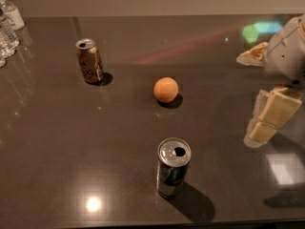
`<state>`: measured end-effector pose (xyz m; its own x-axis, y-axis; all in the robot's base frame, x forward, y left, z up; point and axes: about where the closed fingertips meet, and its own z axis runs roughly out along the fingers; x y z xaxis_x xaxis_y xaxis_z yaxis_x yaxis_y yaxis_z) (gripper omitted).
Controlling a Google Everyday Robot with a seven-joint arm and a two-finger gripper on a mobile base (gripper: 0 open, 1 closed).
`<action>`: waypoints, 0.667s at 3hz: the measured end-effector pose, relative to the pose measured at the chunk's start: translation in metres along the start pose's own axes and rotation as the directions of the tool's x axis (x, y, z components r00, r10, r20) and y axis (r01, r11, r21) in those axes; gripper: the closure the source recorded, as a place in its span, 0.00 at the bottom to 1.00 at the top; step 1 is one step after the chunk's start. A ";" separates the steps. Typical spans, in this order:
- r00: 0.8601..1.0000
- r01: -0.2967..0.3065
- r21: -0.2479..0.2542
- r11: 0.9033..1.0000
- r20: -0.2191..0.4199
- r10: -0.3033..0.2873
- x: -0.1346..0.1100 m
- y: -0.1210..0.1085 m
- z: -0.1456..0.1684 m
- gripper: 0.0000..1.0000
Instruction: Knock redbull can over
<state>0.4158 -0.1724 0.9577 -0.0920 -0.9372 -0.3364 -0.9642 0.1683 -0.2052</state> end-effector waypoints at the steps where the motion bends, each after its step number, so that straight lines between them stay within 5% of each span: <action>1: 0.994 0.052 -0.062 0.997 0.095 -0.046 -0.021 0.029 0.018 0.00; 2: 0.976 0.105 -0.117 0.987 0.205 -0.080 -0.041 0.057 0.030 0.00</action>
Offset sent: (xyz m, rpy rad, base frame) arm -0.0756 0.0916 -0.0373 0.3310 0.1052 0.2827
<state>0.3719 -0.1146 0.9319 0.0380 -0.8650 -0.5004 -0.9910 0.0317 -0.1301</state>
